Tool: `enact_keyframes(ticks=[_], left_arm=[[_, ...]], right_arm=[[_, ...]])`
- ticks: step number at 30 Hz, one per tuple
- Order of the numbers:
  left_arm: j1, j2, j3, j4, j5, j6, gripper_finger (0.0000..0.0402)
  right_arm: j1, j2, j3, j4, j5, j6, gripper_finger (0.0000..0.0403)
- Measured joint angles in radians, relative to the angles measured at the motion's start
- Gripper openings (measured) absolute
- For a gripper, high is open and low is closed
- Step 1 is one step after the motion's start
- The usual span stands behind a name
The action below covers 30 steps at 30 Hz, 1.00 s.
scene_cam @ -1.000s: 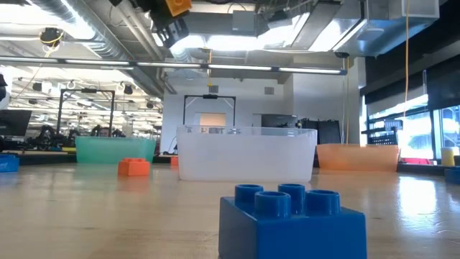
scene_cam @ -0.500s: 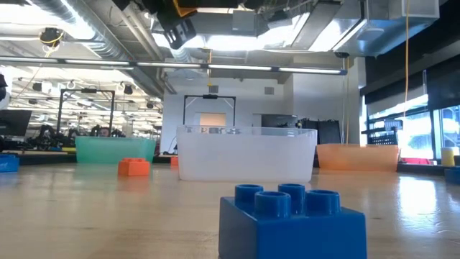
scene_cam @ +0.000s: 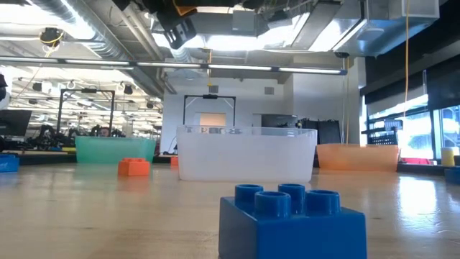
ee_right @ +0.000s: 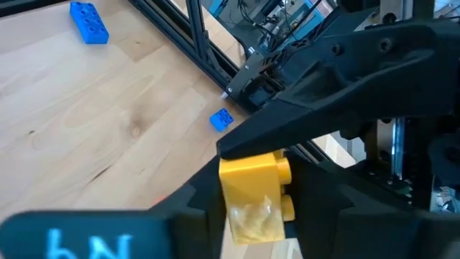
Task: Sort & place blocks by color
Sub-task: Put the bottom left yellow game piece into the orange bin
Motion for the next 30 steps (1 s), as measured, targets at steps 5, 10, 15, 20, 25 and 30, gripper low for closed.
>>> enact_keyframes(ticks=[5,10,15,20,25,30], left_arm=[[0.0,0.0,0.0,0.001,0.003,-0.002,0.0131],[-0.001,0.0,0.0,0.001,-0.026,0.024,0.0173],[0.005,-0.017,0.0,0.001,-0.096,0.089,0.0189],[0.041,-0.047,0.0,-0.004,-0.137,0.109,0.0189],[0.085,-0.087,0.002,-0.034,-0.192,0.189,0.019],[0.121,-0.132,0.002,-0.135,-0.371,0.279,0.0191]], right_arm=[[0.001,0.0,0.0,0.001,-0.001,-0.012,0.0094],[-0.001,0.0,0.0,-0.007,0.007,0.028,0.0093],[-0.001,0.0,0.0,-0.024,0.013,0.025,0.0093],[-0.003,-0.001,0.0,-0.056,0.019,0.069,0.0093],[0.006,0.0,0.0,-0.085,0.034,0.09,0.0093],[0.008,-0.011,-0.001,-0.135,0.136,0.173,0.0093]])
